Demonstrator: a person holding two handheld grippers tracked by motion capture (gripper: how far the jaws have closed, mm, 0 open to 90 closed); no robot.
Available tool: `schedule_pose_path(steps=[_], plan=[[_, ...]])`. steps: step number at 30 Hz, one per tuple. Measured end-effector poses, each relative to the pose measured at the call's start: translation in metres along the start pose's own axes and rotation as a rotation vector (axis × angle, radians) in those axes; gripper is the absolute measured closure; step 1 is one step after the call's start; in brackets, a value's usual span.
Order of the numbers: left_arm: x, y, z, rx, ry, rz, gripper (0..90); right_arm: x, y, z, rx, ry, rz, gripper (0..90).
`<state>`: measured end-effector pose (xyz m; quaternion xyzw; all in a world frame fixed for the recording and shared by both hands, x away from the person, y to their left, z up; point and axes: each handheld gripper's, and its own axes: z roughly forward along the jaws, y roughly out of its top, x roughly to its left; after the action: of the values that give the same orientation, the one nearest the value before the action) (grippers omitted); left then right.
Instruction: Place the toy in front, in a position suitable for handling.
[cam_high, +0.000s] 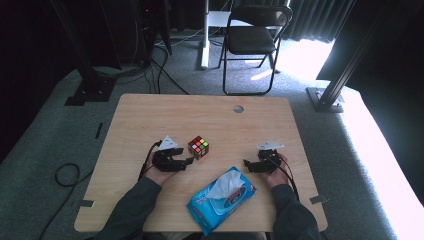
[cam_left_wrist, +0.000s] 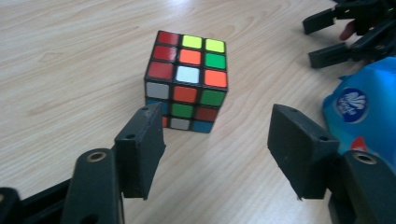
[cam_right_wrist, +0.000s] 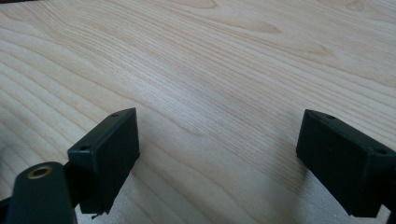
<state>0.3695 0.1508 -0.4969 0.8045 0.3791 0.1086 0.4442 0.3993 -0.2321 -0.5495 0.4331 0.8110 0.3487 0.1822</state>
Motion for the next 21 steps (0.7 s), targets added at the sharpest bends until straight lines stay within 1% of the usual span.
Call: schedule_pose_path(steps=[3, 5, 7, 8, 10, 14, 15, 17, 19, 21], plan=[[-0.001, 0.000, -0.003, -0.015, -0.002, -0.016, 38.7, 0.000, 0.000, 0.000, 0.000, 0.000, 0.000, 12.9], [-0.001, 0.001, -0.005, -0.018, -0.013, -0.020, 38.9, 0.000, 0.000, 0.000, 0.000, 0.000, 0.000, 12.9], [-0.002, 0.002, -0.007, -0.018, -0.010, -0.017, 39.3, 0.000, 0.000, 0.000, 0.000, 0.000, 0.000, 12.9], [-0.002, 0.002, -0.008, -0.016, -0.018, -0.022, 39.8, 0.000, 0.000, 0.000, 0.000, 0.000, 0.000, 12.9], [-0.004, 0.004, -0.010, -0.014, -0.026, -0.012, 41.2, 0.000, 0.000, 0.000, 0.000, 0.000, 0.000, 12.9], [-0.008, 0.007, -0.015, -0.024, -0.027, 0.006, 41.5, 0.000, 0.000, 0.000, 0.000, 0.000, 0.000, 12.9], [-0.010, 0.007, -0.016, -0.026, -0.018, 0.017, 41.5, 0.000, 0.000, 0.000, 0.000, 0.001, 0.000, 12.8], [-0.013, 0.007, -0.019, -0.030, 0.014, 0.051, 41.4, 0.000, 0.000, 0.000, 0.000, 0.001, 0.001, 12.8], [-0.014, 0.007, -0.021, -0.035, 0.002, 0.053, 41.6, 0.000, 0.000, 0.000, 0.000, 0.001, 0.000, 12.8], [-0.016, 0.008, -0.023, -0.043, 0.003, 0.059, 42.0, 0.000, 0.000, 0.000, 0.000, 0.001, 0.000, 12.8]])
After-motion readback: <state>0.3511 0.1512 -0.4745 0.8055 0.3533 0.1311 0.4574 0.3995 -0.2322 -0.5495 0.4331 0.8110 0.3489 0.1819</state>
